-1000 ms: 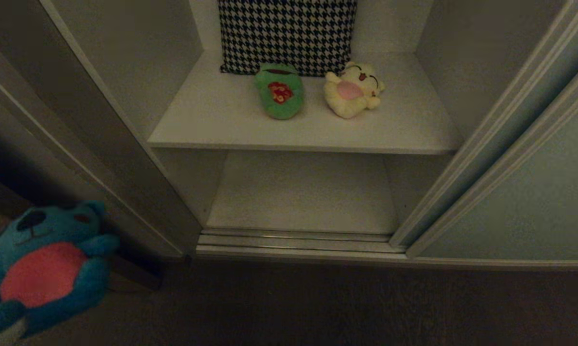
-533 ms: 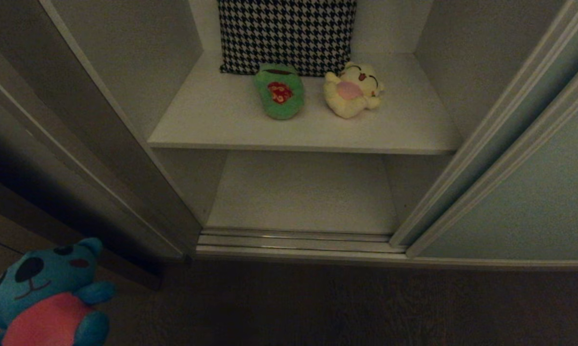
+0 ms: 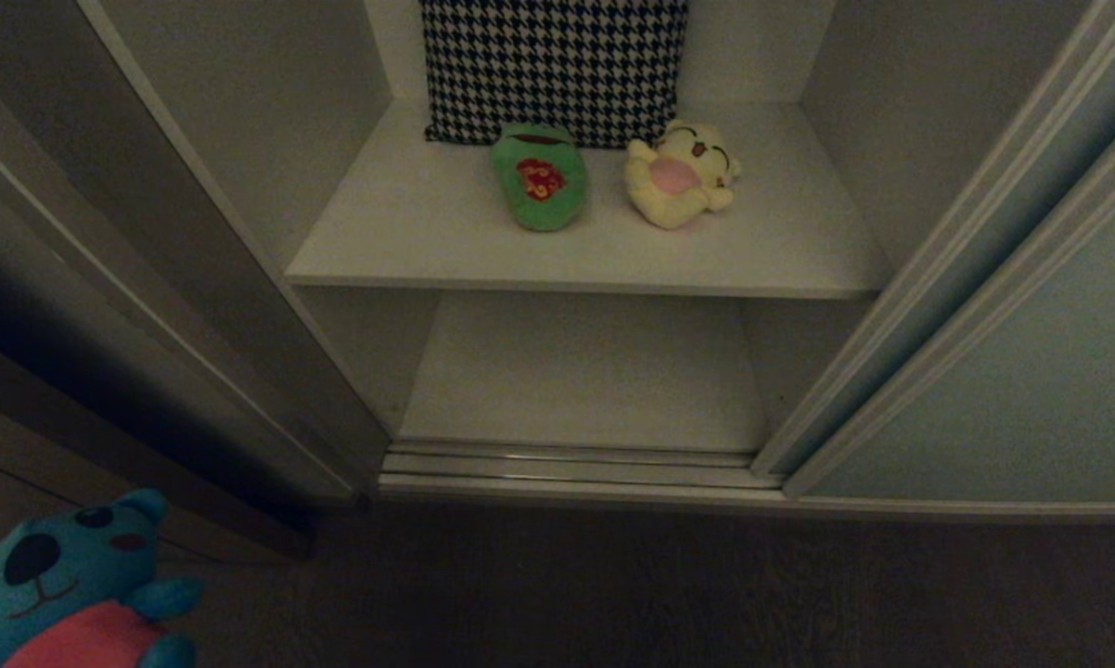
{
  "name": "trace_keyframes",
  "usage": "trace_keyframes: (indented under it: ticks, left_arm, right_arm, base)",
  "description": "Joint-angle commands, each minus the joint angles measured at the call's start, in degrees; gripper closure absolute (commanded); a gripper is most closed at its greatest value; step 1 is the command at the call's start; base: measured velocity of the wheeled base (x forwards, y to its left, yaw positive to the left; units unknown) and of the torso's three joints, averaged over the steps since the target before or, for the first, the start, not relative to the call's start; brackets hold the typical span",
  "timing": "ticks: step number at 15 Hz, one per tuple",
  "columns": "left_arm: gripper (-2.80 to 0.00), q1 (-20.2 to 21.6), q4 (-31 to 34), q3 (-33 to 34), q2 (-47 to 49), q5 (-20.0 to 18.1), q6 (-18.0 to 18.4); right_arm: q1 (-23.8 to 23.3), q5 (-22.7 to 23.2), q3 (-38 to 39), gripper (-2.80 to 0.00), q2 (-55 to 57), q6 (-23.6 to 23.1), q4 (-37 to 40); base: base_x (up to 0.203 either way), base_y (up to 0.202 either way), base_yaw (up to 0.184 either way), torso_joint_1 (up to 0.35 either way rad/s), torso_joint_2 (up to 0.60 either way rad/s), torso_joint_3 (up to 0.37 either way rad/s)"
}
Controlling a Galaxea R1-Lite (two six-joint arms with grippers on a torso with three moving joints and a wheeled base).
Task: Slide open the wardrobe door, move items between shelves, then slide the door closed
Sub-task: Place the blue doll on the lower shelf
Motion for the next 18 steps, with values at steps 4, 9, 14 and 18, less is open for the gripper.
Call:
trace_keyframes:
  ticks: [4,9,14,18]
  left_arm:
    - [0.0,0.0,0.0,0.5,0.0,-0.3,-0.5]
    - [0.0,0.0,0.0,0.5,0.0,-0.1,-0.9]
    - [0.0,0.0,-0.1,0.5,0.0,-0.1,-1.4]
    - [0.0,0.0,-0.1,0.5,0.0,-0.1,-1.4]
  right_arm:
    - [0.0,0.0,0.0,0.0,0.0,-0.1,0.0]
    - [0.0,0.0,0.0,0.0,0.0,0.0,0.0]
    - [0.0,0.0,0.0,0.0,0.0,-0.1,0.0]
    - [0.0,0.0,0.0,0.0,0.0,-0.1,0.0]
  base:
    - [0.0,0.0,0.0,0.0,0.0,0.0]
    - [0.0,0.0,0.0,0.0,0.0,0.0]
    - [0.0,0.0,0.0,0.0,0.0,0.0]
    - [0.0,0.0,0.0,0.0,0.0,0.0]
